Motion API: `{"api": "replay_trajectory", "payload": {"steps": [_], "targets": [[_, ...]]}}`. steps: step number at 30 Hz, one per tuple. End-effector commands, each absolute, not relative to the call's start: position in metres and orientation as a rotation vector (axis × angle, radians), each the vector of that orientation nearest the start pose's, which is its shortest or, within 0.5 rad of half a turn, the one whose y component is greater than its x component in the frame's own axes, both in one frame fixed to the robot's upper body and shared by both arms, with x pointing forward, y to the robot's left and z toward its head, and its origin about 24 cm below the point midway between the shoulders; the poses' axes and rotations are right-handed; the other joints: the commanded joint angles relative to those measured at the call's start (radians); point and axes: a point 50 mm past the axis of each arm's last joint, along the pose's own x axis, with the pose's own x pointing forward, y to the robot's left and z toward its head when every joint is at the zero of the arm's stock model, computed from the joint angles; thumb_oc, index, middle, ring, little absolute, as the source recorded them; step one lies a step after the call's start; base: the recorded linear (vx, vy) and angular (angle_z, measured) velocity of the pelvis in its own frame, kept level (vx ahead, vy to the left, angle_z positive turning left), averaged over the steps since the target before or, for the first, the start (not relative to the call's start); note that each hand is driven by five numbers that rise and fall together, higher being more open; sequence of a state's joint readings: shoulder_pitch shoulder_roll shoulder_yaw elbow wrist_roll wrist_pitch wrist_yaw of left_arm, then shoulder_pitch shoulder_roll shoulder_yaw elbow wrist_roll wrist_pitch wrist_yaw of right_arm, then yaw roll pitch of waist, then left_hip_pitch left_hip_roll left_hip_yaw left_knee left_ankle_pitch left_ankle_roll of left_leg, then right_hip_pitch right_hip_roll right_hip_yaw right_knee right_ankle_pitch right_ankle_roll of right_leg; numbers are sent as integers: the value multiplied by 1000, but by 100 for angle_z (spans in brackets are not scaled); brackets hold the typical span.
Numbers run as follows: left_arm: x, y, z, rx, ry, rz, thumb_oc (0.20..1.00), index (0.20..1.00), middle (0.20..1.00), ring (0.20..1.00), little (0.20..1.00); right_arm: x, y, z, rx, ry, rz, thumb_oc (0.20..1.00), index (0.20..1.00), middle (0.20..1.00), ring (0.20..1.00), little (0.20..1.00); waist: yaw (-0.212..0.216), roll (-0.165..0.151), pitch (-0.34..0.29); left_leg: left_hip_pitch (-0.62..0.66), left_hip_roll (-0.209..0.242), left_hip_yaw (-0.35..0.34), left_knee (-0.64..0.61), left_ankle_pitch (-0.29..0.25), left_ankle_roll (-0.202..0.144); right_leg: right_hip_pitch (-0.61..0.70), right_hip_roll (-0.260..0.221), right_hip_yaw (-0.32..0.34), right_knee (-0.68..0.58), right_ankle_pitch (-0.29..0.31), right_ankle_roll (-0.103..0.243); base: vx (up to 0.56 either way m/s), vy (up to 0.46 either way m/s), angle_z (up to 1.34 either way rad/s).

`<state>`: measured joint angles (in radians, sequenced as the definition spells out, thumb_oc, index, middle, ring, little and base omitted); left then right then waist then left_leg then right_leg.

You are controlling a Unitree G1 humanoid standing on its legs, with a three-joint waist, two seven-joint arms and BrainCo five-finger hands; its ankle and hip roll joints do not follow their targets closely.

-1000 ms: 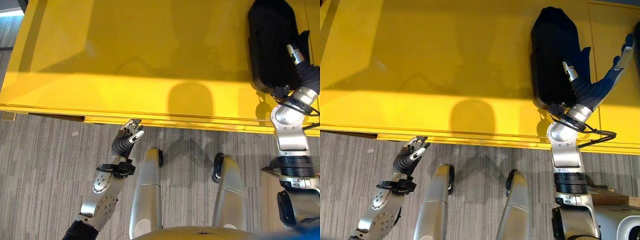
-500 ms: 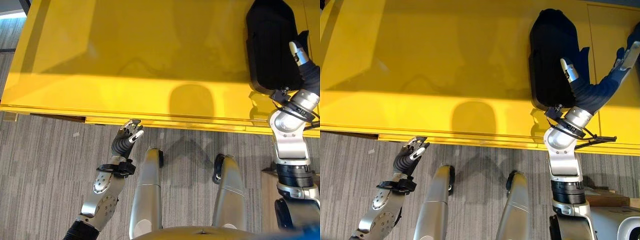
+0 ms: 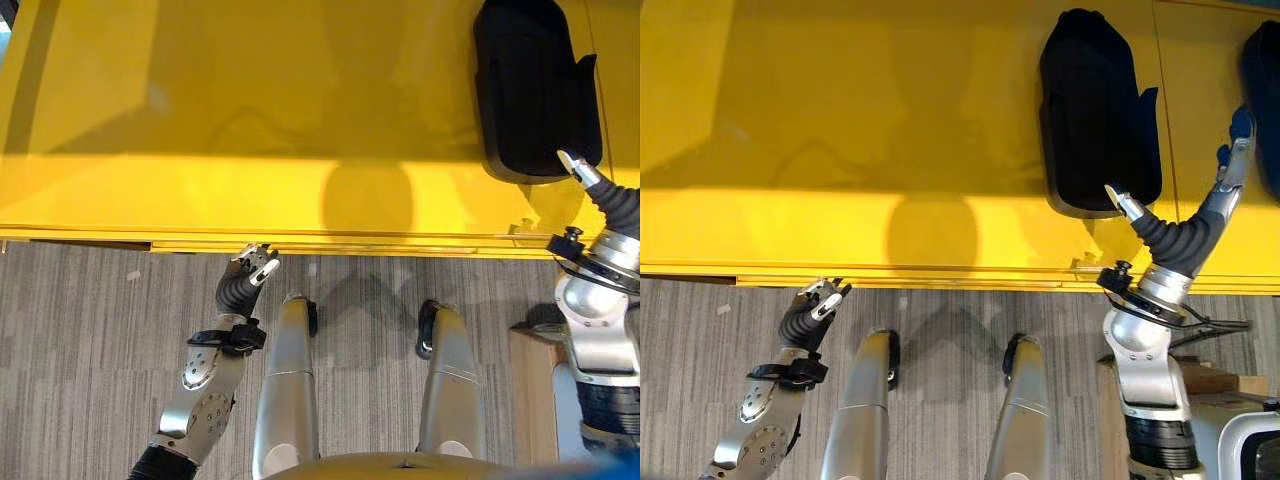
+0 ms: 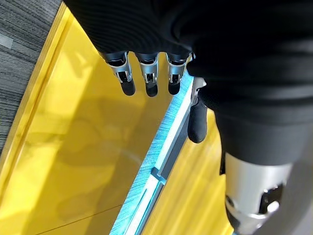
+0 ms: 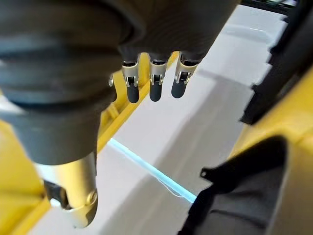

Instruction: Move parts from the plastic box to the shelf.

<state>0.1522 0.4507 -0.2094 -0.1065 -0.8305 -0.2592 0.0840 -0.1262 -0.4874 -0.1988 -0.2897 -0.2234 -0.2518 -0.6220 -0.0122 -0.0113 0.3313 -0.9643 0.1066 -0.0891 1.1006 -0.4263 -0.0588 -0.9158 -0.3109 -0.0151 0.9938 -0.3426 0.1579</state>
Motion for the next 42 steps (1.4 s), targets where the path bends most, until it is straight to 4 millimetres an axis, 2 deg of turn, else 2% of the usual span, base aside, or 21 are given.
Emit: {"api": "replay_trajectory", "payload": {"steps": [1,2,3,4,7,11,19,24,27,39,42], "targets": [[213,194,74,-395,-193,-116,1000,1000,1000,1000,1000,218,-249,227,-717,-1001,-587,1000,1000,1000,1000,1000,11,-9,-84,-36,-24,-18,-19,40,21,-16,49,-14,82,-26,-81,0,0,0],[212,195,72,-394,-187,-119,1000,1000,1000,1000,1000,216,-250,229,-784,-998,-565,1000,1000,1000,1000,1000,11,-8,-86,-34,-23,-18,-20,40,20,-14,49,-14,81,-26,-81,0,0,0],[209,196,71,-385,-176,-140,1000,1000,1000,1000,1000,212,-252,233,-947,-982,-515,1000,1000,1000,1000,1000,8,-12,-84,-31,-20,-19,-23,39,18,-11,49,-15,79,-26,-80,0,0,0],[208,196,70,-386,-169,-148,1000,1000,1000,1000,1000,212,-252,232,-1001,-969,-490,1000,1000,1000,1000,1000,9,-11,-86,-30,-20,-19,-23,39,18,-12,50,-15,79,-27,-79,0,0,0],[204,197,68,-361,-144,-194,1000,1000,1000,1000,1000,206,-243,232,-1314,-935,-288,1000,1000,1000,1000,1000,6,-16,-91,-27,-17,-19,-28,41,12,-12,50,-18,79,-28,-77,0,0,0],[203,198,68,-347,-132,-209,1000,1000,1000,1000,1000,205,-236,227,-1399,-902,-168,1000,1000,1000,1000,1000,6,-19,-95,-27,-16,-17,-32,45,11,-12,50,-20,76,-24,-76,0,0,0],[200,198,66,-331,-117,-227,1000,1000,1000,1000,1000,203,-224,214,-1456,-830,41,1000,1000,1000,1000,1000,7,-20,-96,-30,-15,-17,-37,51,9,-17,49,-19,74,-19,-77,0,0,0],[199,198,62,-309,-84,-241,1000,1000,1000,1000,1000,197,-213,204,-1475,-729,271,1000,1000,1000,1000,1000,6,-26,-95,-34,-15,-18,-39,56,5,-19,47,-21,73,-16,-78,0,0,0],[197,199,60,-302,-66,-248,1000,1000,1000,1000,1000,193,-211,201,-1463,-693,345,1000,1000,1000,1000,1000,5,-28,-96,-35,-14,-18,-40,58,4,-20,47,-22,73,-15,-78,0,0,0],[190,206,60,-280,-51,-260,1000,1000,1000,1000,1000,169,-214,203,-1490,-599,455,1000,1000,1000,1000,1000,-8,-35,-102,-43,-8,-14,-42,66,-3,-33,52,-18,73,-7,-75,-1,1,-1],[190,205,61,-279,-49,-267,1000,1000,1000,1000,1000,169,-218,201,-1515,-566,452,1000,1000,1000,1000,1000,-8,-35,-103,-44,-5,-14,-42,66,-4,-36,52,-20,71,-5,-74,0,0,0]]}}
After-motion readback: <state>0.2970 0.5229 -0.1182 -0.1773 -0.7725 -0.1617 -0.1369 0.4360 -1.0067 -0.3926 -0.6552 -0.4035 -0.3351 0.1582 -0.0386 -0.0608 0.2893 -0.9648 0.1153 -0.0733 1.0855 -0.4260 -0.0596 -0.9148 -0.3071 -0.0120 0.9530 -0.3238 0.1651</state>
